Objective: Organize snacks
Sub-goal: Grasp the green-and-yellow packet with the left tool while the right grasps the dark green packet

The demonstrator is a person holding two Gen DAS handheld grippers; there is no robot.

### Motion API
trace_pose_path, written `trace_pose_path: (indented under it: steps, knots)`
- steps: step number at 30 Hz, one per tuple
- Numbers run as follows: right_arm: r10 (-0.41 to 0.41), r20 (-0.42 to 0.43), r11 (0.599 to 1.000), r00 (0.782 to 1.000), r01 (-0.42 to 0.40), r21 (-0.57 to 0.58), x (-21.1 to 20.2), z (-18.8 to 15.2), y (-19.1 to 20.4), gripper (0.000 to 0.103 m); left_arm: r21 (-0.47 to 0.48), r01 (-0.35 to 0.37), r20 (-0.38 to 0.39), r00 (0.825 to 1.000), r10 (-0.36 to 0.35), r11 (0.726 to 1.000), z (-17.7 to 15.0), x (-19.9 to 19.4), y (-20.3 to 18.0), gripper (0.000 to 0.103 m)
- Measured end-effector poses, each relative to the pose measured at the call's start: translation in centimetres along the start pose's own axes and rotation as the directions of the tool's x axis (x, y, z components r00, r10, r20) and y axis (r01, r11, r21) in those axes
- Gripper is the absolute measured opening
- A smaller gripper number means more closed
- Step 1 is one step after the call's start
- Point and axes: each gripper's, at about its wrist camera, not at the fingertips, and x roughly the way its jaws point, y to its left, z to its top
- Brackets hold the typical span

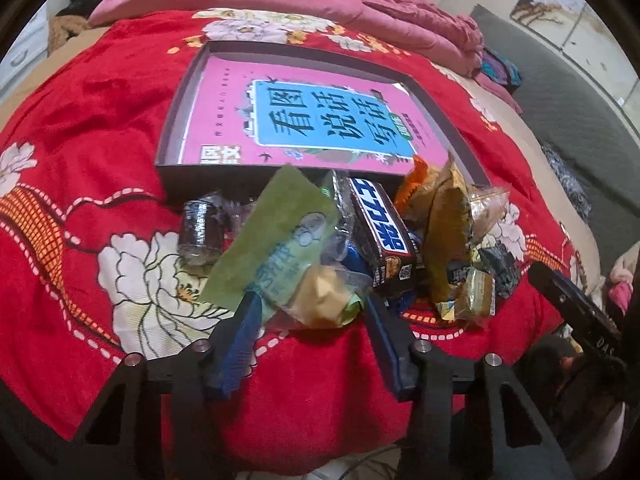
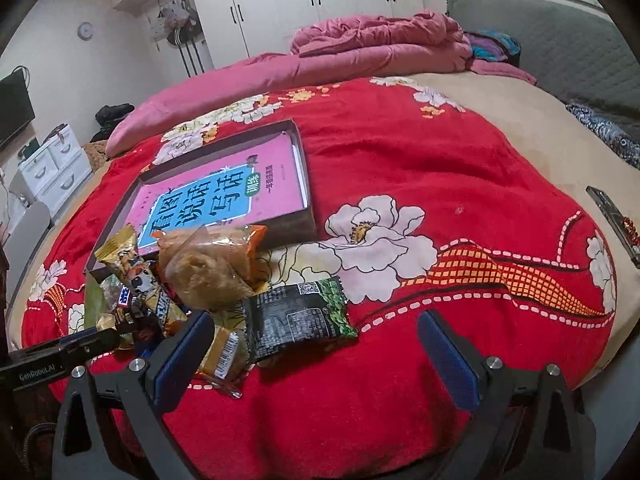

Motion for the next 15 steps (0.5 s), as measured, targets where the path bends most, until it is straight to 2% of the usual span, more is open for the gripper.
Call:
trace_pose_path:
  steps: [11,15]
  knots:
    - [-0.01,-0.105,0.999,0.994,0.005,-0.049,3.5,0.2,0.6,0.102,0.04,-0.016,0.014,1.0,0.016,0.999,0.2,0.4,-0.2,0.055]
    - [0.003,-0.125,0.998,0.992,-0.01,-0.055,4.4,0.4,0.4,0.097,0.038,-0.015,0.014,1.0,0.014,0.999,0.1,0.4,-0.3,0.054]
